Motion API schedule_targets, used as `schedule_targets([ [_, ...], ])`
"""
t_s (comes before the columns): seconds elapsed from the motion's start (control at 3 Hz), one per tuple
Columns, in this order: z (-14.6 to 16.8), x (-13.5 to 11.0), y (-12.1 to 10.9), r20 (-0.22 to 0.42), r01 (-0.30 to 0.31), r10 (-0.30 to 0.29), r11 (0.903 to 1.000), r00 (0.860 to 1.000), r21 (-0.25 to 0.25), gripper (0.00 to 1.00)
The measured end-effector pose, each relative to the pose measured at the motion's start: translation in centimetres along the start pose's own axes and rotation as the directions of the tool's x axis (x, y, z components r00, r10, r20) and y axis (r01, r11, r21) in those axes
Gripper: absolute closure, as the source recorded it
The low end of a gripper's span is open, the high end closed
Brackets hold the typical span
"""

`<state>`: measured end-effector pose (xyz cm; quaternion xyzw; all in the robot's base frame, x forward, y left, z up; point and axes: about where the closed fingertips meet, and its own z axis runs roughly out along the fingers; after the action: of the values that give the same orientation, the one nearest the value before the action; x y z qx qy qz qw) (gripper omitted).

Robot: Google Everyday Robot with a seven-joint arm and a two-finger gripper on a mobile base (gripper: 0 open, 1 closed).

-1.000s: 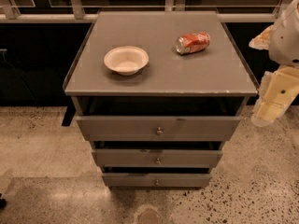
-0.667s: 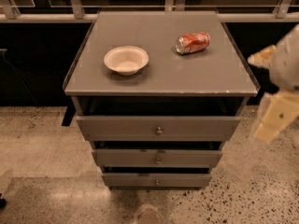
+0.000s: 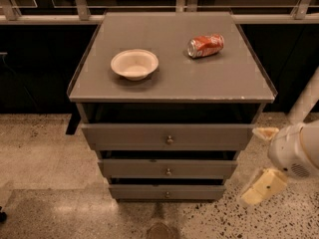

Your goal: Open bottom drawer

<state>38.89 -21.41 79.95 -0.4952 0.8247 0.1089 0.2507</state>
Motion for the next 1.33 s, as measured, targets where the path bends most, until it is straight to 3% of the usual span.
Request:
schedule_targets([
  [0.33,0.9,0.3,-1.2,0.023,-0.020,0.019,0.9984,1.000,0.053,0.00],
  [0.67,0.8,1.2,-0.8,0.034,-0.046,0.044,0.9964,0.998,0.070,0.00],
  [1.0,4.5,5.9,0.4,0.037,-0.193,0.191,0.9792,0.981,0.063,0.00],
  [1.33,10.2,10.4,2.3,0.052,-0.270,0.267,0.9609,0.962,0.061,0.00],
])
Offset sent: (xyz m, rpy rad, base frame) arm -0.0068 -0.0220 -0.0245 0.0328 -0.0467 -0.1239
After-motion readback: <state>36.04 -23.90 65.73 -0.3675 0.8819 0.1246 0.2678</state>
